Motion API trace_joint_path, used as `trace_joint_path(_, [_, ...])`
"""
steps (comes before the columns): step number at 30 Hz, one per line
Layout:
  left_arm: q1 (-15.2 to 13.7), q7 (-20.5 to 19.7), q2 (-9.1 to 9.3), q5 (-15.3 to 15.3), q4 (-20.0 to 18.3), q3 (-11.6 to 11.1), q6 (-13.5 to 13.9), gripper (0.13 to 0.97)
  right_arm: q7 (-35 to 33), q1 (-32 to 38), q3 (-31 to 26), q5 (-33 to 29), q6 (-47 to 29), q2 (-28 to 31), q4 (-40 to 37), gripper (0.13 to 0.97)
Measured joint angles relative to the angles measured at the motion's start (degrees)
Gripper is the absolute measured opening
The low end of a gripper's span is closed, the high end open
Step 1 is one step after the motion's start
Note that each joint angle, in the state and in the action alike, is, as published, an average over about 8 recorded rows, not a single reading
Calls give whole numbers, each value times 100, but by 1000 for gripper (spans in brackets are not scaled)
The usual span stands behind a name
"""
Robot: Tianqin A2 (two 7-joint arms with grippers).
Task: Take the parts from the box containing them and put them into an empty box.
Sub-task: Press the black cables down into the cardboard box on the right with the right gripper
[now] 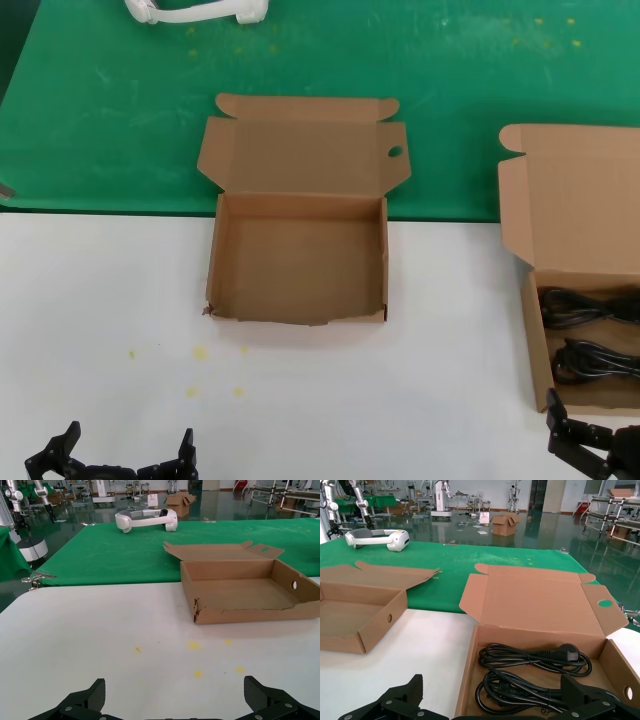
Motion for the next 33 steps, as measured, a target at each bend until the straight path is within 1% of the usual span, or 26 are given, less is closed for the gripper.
trace_joint_path(33, [0, 0, 0, 0, 0, 0, 0, 966, 0, 0, 0, 0, 0, 0, 0, 966])
